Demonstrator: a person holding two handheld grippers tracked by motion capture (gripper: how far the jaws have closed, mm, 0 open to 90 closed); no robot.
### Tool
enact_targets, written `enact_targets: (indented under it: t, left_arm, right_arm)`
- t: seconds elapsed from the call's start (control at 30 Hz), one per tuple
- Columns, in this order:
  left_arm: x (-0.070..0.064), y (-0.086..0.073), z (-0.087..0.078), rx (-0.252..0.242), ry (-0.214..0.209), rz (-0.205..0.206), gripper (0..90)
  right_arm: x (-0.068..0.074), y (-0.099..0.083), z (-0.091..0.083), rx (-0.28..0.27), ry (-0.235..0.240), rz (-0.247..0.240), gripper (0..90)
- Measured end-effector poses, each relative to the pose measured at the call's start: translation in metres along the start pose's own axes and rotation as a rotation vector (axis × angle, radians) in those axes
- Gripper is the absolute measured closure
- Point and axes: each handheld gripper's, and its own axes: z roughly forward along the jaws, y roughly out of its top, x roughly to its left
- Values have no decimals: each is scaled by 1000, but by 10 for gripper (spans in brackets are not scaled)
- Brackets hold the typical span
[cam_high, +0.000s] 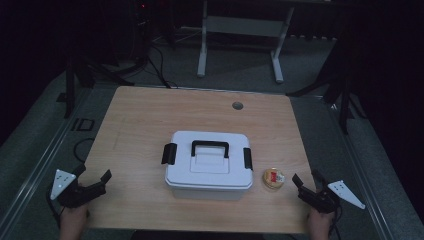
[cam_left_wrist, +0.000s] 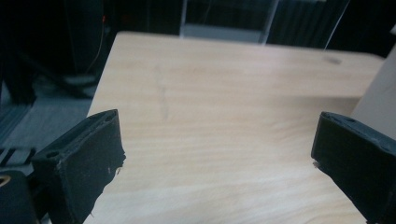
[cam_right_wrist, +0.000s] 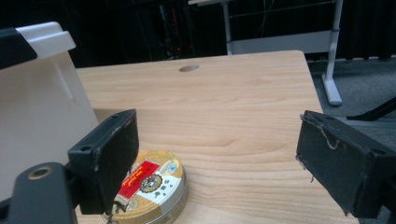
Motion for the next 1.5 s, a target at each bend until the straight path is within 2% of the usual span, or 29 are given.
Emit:
enact_targets:
  t: [0.1, 0.13, 0.17, 0.2, 0.23, 0.27, 0.3, 0.33, 0.4, 0.57, 0.73, 0.77, 0.83, 0.87, 0.93, 0.97, 1.03, 1.13, 1.27, 1.33, 1.37, 1.4, 1.5]
  left_arm:
    - [5, 0, -1, 22, 1, -29, 17]
    - [8, 0, -1, 32, 22, -47, 17]
    - [8, 0, -1, 32, 22, -47, 17]
    - [10, 0, -1, 31, 19, -63, 17]
    - [10, 0, -1, 30, 25, -70, 17]
    - [10, 0, -1, 27, 27, -73, 17]
    - [9, -1, -1, 20, 28, -74, 17]
    - [8, -1, -1, 31, 30, -66, 17]
    - [7, -1, 0, 31, 31, -56, 17]
    - [6, -1, 0, 36, 35, -51, 17]
    - [7, 0, 0, 40, 26, -56, 17]
    - [9, 2, 0, 53, 22, -52, 17]
    - [12, 7, 1, 102, 0, -22, 17]
    - [14, 9, 2, 121, -28, -15, 17]
    - [19, 17, 3, 200, -115, -23, 16]
    - [21, 20, 3, 235, -138, -10, 17]
    - [22, 27, 3, 312, -154, 39, 16]
    - [24, 36, 4, 398, -215, 94, 16]
    - [23, 48, 8, 495, -262, 141, 16]
    - [20, 51, 11, 551, -267, 196, 16]
    - [17, 54, 13, 597, -286, 228, 17]
    - [17, 54, 13, 597, -286, 228, 17]
    - [12, 58, 15, 642, -304, 274, 17]
  right_arm:
    - [-1, 2, 1, 5, -18, 8, 127]
    - [-2, 2, 1, 5, -74, -10, 127]
    - [-2, 2, 1, 5, -74, -10, 127]
    - [-3, 3, 1, 10, -97, -21, 127]
    - [-3, 3, 2, 31, -171, -54, 128]
    - [-3, 3, 2, 31, -171, -54, 128]
    - [-2, 3, 2, 50, -230, -79, 128]
    - [-1, 2, 4, 70, -258, -93, 127]
    - [0, 0, 6, 90, -265, -99, 127]
    - [9, -2, 14, 152, -273, -185, 127]
    - [7, -1, 15, 159, -257, -171, 127]
    - [6, -1, 14, 157, -250, -160, 127]
    - [5, -1, 14, 159, -241, -154, 127]
    - [5, -1, 14, 160, -230, -150, 127]
    - [4, 0, 14, 167, -210, -143, 127]
    - [4, 0, 15, 169, -193, -140, 126]
    - [4, 0, 15, 172, -182, -146, 126]
    - [5, 0, 16, 173, -179, -150, 125]
    - [5, 0, 16, 175, -172, -147, 123]
    - [4, 0, 15, 171, -174, -144, 123]
    - [4, 0, 15, 168, -173, -137, 123]
    - [4, 0, 15, 168, -173, -137, 123]
    - [4, 0, 14, 165, -172, -133, 123]
